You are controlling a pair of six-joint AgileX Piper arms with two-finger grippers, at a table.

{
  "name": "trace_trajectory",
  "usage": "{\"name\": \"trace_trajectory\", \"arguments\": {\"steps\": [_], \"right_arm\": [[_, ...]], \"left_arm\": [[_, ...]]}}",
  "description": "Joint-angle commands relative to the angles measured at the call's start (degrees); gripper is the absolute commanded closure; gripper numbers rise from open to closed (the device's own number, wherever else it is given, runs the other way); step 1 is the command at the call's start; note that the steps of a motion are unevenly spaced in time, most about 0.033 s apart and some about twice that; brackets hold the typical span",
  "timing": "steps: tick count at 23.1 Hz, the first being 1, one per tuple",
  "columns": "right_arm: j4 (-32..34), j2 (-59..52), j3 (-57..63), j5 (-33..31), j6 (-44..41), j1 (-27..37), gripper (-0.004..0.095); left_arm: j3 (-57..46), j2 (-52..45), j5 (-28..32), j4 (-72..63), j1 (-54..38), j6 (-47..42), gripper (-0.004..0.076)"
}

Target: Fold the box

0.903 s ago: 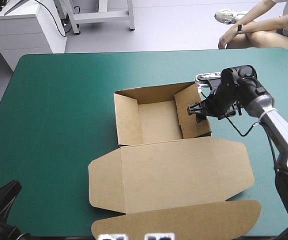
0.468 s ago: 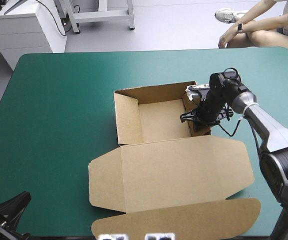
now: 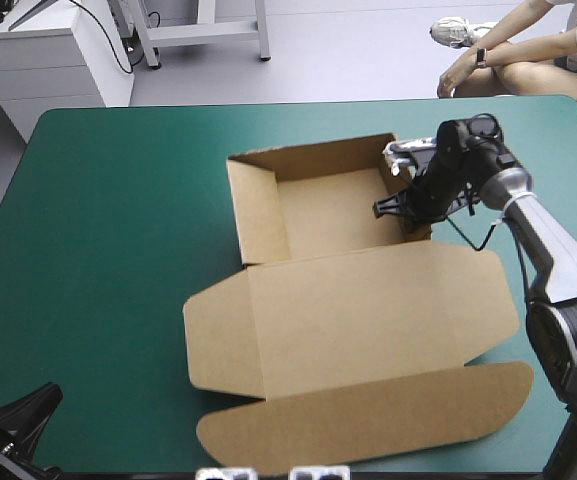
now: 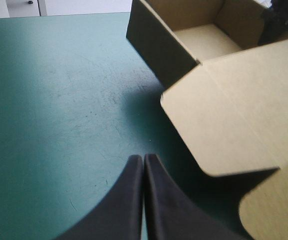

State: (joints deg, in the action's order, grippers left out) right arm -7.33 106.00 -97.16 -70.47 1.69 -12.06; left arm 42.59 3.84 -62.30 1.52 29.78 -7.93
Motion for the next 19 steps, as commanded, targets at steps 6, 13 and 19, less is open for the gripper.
{"name": "trace_trajectory", "arguments": {"steps": [6, 13, 19], "right_arm": [[-0.44, -6.73, -14.31, -1.21, 2.66, 15.7, 0.0928], [3.98, -5.74, -14.12, -1.21, 2.78, 29.59, 0.0928], [5.35, 1.56, -14.07, -1.09, 2.78, 33.16, 0.0926]], "left_arm": [[-1.17, 1.52, 3.61, -0.29, 0.08, 0.15, 0.0732], [-4.09, 1.52, 4.14, 0.47, 0.08, 0.15, 0.0732], [-4.09, 1.52, 4.95, 1.2, 0.08, 0.15, 0.0732]]}}
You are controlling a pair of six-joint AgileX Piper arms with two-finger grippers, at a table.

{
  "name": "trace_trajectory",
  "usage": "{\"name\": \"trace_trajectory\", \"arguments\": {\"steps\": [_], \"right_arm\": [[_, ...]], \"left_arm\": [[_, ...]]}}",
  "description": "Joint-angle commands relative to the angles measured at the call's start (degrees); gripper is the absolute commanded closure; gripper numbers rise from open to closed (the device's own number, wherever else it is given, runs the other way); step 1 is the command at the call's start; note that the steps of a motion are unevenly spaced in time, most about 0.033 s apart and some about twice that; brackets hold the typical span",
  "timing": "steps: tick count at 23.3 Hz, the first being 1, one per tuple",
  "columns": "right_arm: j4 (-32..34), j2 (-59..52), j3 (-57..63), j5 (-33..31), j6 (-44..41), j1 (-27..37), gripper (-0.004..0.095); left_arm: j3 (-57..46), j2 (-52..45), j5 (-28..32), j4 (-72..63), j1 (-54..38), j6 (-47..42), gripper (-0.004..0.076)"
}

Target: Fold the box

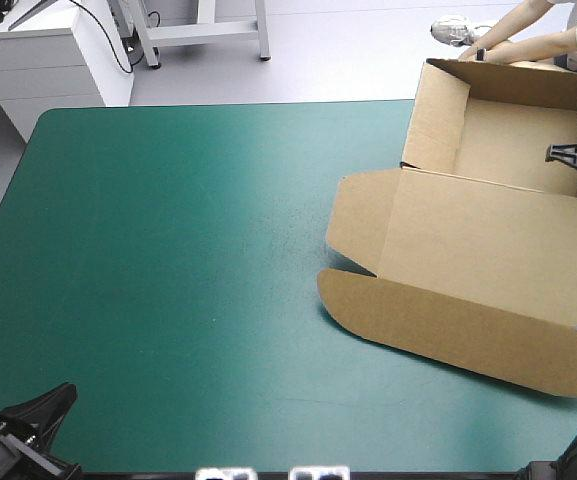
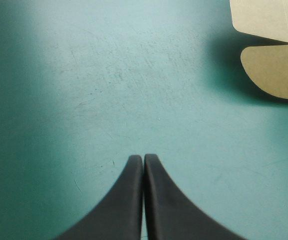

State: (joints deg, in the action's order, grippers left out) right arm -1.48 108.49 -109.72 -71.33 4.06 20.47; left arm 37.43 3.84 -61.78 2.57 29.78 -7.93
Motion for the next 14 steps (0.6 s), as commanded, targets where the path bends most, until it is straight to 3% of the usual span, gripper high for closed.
{"name": "trace_trajectory", "arguments": {"steps": [1, 5, 7, 14], "right_arm": [[-0.5, 0.23, -1.26, -0.23, 0.58, 0.63, 0.0926], [-0.5, 3.76, -1.12, -0.34, 0.15, 0.63, 0.0915], [-1.11, 3.87, -1.07, -0.34, 1.02, 0.66, 0.0839], [-2.69, 3.55, -1.07, -0.44, 0.04, 1.7, 0.0432]], "left_arm": [[1.07, 1.52, 4.44, 0.15, 0.08, 0.15, 0.0732], [1.07, 1.52, 4.44, 0.04, 0.08, 0.15, 0.0732], [1.07, 1.52, 4.44, -0.09, 0.08, 0.15, 0.0732], [1.07, 1.52, 3.08, 1.51, 0.08, 0.15, 0.0732]]}}
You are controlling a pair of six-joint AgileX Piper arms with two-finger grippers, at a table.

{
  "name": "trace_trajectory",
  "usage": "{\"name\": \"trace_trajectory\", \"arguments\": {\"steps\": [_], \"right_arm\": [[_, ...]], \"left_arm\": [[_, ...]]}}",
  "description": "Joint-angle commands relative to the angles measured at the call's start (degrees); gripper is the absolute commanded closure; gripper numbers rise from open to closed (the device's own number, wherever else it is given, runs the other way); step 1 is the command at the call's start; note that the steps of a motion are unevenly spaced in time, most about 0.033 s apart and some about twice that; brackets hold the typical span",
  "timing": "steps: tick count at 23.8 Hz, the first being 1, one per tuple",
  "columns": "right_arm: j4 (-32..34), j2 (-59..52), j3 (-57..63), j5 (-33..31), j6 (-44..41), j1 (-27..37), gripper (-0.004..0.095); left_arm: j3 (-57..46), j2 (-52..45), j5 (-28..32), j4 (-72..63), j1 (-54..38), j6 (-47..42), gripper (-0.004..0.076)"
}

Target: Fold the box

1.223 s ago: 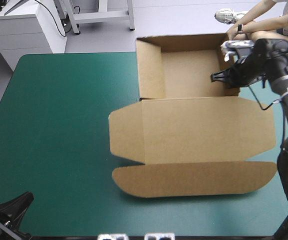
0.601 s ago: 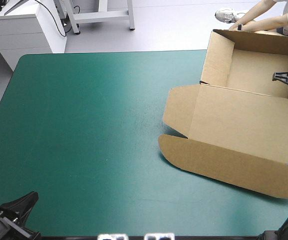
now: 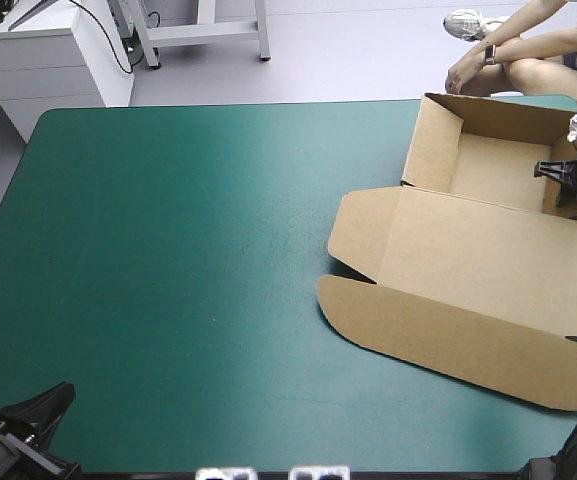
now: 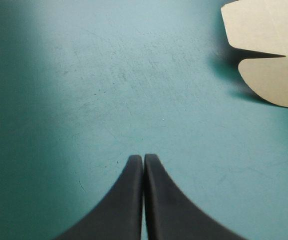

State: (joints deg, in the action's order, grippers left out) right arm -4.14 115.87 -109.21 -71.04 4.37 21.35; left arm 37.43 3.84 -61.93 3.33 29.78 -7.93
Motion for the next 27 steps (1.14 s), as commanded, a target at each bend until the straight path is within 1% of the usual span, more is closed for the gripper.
{"name": "trace_trajectory", "arguments": {"steps": [1, 3, 5, 7, 9, 13, 14, 16, 17, 18, 19, 20, 21, 22, 23, 27], "right_arm": [[0.09, -3.93, -1.58, -0.72, -0.27, 0.83, 0.0368], [0.89, -4.67, -1.58, -0.72, -0.17, 0.83, 0.0279], [1.41, -6.06, -1.58, -0.72, -0.26, 0.83, 0.0234], [1.26, -8.05, -1.69, -0.72, -1.01, 0.96, 0.023], [-0.81, -11.77, -1.69, -0.72, -2.2, 0.96, 0.023], [-10.02, -17.67, -1.69, -0.72, -0.05, 0.71, 0.0265], [-14.37, -20.29, -1.69, -0.72, 1.1, 0.44, 0.0303], [-14.81, -23.99, -1.59, -0.72, 1.71, -1.33, 0.0385], [-14.65, -26.26, -1.02, -0.72, 2.45, -3.5, 0.0474], [-14.65, -27.25, -0.23, -0.72, 2.58, -4.72, 0.0516], [-14.65, -29.47, 1.94, -0.72, 3.95, -7.54, 0.0639], [-14.65, -30.71, 3.44, -0.72, 5.19, -9.29, 0.0711], [-14.65, -33.21, 7.14, -0.72, 6.83, -12.69, 0.0857], [-14.65, -34.52, 8.82, -0.72, 7.24, -14.04, 0.0911], [-14.65, -36.95, 13.37, -0.72, 7.54, -17.21, 0.0922], [-14.11, -42.74, 22.33, -0.72, 8.87, -21.91, 0.0922]], "left_arm": [[1.07, 1.52, 3.24, 0.75, 0.08, 0.15, 0.0732], [1.07, 1.52, 3.24, 0.75, 0.08, 0.15, 0.0732], [1.07, 1.52, 3.24, 0.85, 0.08, 0.15, 0.0732], [1.07, 1.52, 3.24, 0.85, 0.08, 0.15, 0.0732], [1.07, 1.52, 3.24, 0.85, 0.08, 0.15, 0.0732], [1.07, 1.52, 2.85, 0.85, 0.08, 0.15, 0.0732], [1.07, 1.52, 1.84, 0.85, 0.08, 0.15, 0.0732], [1.07, 1.52, -0.52, 1.07, 0.08, 0.15, 0.0732], [1.07, 1.52, -1.51, 1.07, 0.08, 0.15, 0.0732], [1.07, 1.52, -1.65, 1.07, 0.08, 0.15, 0.0732], [1.07, 1.52, -1.38, 1.07, 0.08, 0.15, 0.0732], [1.07, 1.52, -1.09, 1.07, 0.08, 0.15, 0.0732], [1.07, 1.52, -0.69, 1.07, 0.08, -0.03, 0.0732], [1.07, 1.52, -0.64, 1.07, 0.08, -0.03, 0.0732], [1.07, 1.52, -0.64, 1.07, 0.08, -0.03, 0.0732], [1.07, 1.52, -0.64, -1.09, 0.08, -0.03, 0.0732]]}}
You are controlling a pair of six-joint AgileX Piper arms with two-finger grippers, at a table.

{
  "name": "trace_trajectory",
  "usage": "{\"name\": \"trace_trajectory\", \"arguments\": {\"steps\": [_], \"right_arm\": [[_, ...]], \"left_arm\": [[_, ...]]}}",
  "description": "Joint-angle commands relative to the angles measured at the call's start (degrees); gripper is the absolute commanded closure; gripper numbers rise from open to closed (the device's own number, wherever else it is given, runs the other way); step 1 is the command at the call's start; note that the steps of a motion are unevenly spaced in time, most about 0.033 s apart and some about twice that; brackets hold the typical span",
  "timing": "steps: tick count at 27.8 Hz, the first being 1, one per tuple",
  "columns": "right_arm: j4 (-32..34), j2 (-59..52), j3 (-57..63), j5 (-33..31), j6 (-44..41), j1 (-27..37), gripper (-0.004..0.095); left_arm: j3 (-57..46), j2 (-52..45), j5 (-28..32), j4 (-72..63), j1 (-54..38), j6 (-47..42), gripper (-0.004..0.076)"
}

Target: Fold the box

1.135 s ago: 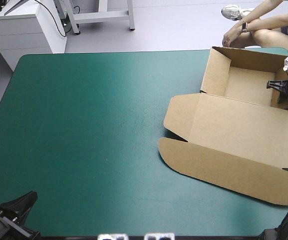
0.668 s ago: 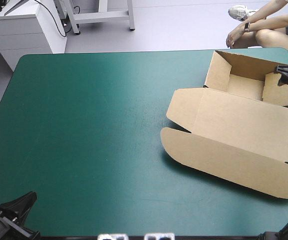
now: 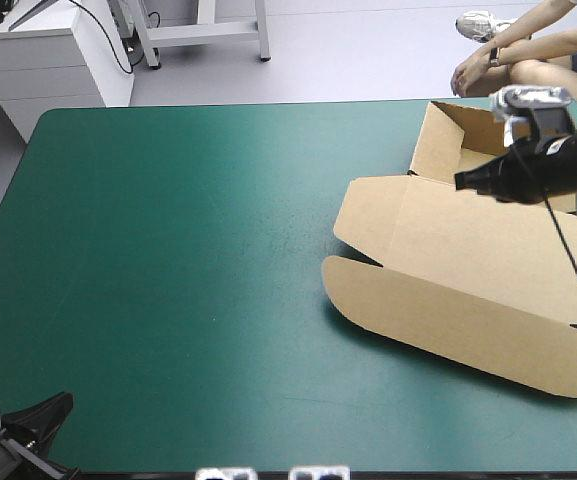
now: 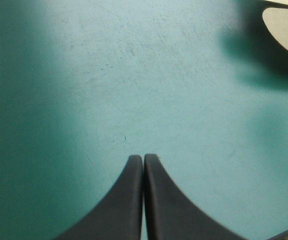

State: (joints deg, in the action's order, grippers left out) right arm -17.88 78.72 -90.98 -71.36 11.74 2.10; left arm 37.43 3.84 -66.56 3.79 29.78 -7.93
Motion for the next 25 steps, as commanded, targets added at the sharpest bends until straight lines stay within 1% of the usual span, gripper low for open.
{"name": "trace_trajectory", "arguments": {"steps": [1, 4, 5, 8, 12, 17, 25], "right_arm": [[0.06, -7.33, 7.38, -0.4, 1.5, -3.55, 0.0922], [-0.11, -15.2, 17.73, 0.46, 3.77, -4.04, 0.0922], [-1.04, -19.48, 22.58, 3.86, 5.37, -4.04, 0.0922], [-2.05, -26.32, 28.19, 7.98, 6.55, -4.04, 0.0922], [-2.94, -34.35, 34.02, 10.46, 8.28, -4.04, 0.0922], [-3.03, -42.95, 40.7, 15.04, 9.82, -4.04, 0.0922], [-2.62, -56.06, 49.35, 23.12, 9.43, -4.04, 0.0922]], "left_arm": [[1.07, 1.52, 3.98, -2.47, 0.08, -0.03, 0.0732], [1.07, 1.52, 3.98, -3.0, 0.08, -0.03, 0.0732], [1.07, 1.39, 4.08, -3.29, 0.08, 0.19, 0.0732], [1.07, 1.39, 4.08, -4.78, 0.08, 0.87, 0.0732], [1.07, 1.31, 4.08, -6.35, 0.08, 1.15, 0.0732], [1.07, 1.31, 4.08, -7.25, 0.08, 2.27, 0.0732], [1.07, 1.27, 4.08, -7.25, 0.08, 5.32, 0.0732]]}}
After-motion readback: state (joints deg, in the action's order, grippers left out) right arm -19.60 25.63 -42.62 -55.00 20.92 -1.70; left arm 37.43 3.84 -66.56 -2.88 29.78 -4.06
